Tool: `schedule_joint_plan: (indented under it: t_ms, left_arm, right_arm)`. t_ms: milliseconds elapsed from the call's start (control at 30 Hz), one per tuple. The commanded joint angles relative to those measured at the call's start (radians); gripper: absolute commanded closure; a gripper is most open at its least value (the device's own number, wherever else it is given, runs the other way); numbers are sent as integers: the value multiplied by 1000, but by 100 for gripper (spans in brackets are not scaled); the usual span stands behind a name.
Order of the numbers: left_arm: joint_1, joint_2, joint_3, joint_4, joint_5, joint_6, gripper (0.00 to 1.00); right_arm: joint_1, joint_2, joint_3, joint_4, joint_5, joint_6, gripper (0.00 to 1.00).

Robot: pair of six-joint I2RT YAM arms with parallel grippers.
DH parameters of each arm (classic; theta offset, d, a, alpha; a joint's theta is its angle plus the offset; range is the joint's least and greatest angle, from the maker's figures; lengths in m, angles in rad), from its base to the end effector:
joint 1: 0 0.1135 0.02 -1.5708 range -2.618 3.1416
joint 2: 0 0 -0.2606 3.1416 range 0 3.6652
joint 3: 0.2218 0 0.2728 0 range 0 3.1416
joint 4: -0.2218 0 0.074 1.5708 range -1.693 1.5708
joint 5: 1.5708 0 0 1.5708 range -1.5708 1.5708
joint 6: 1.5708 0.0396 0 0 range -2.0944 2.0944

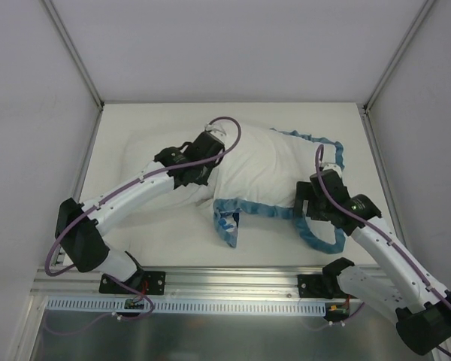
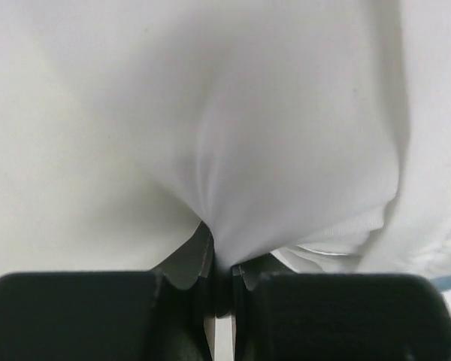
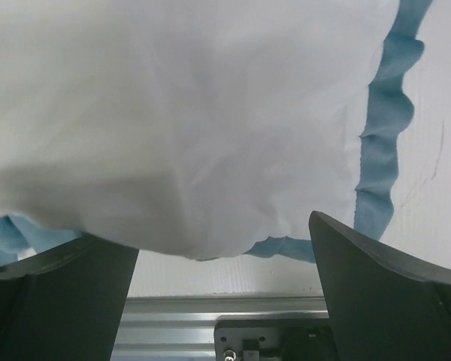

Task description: Remove the pillowcase from the pillow

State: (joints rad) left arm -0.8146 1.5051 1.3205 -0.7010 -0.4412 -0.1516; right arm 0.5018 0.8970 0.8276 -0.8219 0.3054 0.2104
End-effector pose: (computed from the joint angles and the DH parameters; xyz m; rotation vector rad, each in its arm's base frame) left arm 0.2490 -0.2394 0.2987 0.5847 2.2737 0.0770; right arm 0.1787 0.0844 0.2716 -0.2196 2.3973 -0.0505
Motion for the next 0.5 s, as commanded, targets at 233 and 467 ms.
schedule_joint_plan:
  t_ms: [233,467]
  left_arm:
    - [107,-124,109,11,326,-117,100]
    - [121,-155,105,9,349,-114,100]
  right_arm:
    - [121,23,-87,98,-112,-43,4]
    - [121,138,-140,172,1,38,2]
